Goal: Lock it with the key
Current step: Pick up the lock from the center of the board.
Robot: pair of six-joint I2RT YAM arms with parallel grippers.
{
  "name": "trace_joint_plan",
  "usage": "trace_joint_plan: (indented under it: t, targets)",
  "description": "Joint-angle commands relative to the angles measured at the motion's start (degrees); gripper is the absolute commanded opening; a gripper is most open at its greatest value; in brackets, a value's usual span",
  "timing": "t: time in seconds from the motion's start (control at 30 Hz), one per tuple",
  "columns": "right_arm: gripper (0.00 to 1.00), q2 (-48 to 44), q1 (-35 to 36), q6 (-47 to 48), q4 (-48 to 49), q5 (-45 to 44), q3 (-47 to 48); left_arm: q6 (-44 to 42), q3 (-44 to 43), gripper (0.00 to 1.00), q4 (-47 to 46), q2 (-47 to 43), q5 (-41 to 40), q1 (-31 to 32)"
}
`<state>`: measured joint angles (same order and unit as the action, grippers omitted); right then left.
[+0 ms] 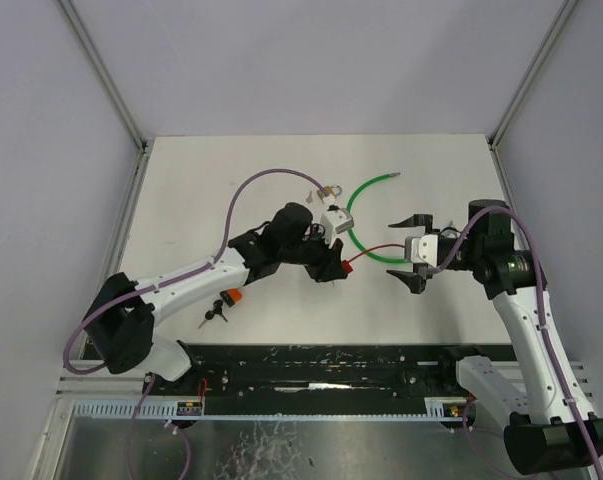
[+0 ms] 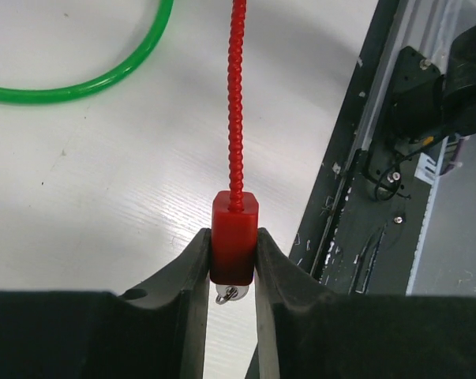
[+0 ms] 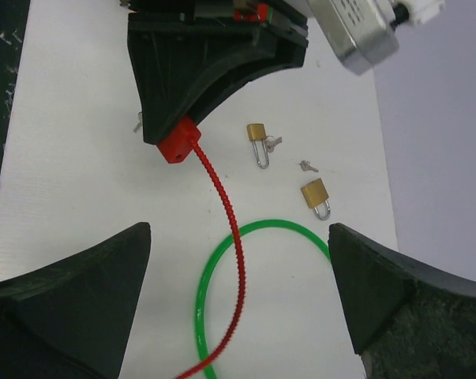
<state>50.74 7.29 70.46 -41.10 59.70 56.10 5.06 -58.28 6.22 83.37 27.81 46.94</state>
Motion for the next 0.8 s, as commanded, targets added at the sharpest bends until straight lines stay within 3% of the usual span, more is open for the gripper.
trace_joint_plan:
  t: [0.0, 0.1, 0.2, 0.53, 0.77]
  targets:
    - [0.98, 3.1, 1.7, 18.7, -11.8, 1.6, 5.2, -3.8, -4.9, 0.01, 7.8, 1.8, -3.7, 1.1]
    - [0.82, 4.8, 5.2, 19.8, -12.4, -0.3, 4.6, -3.9, -6.0, 0.01, 8.4, 2.2, -4.0, 1.9]
    - [0.70, 4.1, 10.1, 12.2, -3.0, -5.4, -0.5, -4.2, -6.7, 0.01, 9.1, 2.5, -4.1, 2.5]
    - [0.56, 5.7, 17.4, 4.8, 11.5, -15.7, -7.1, -4.0, -8.5, 0.01, 9.1, 4.4, -2.9, 4.0]
    - [0.45, 7.2, 20.8, 5.5, 12.0, -19.2, -7.7, -4.2, -9.8, 0.01, 9.6, 4.6, -1.8, 4.3]
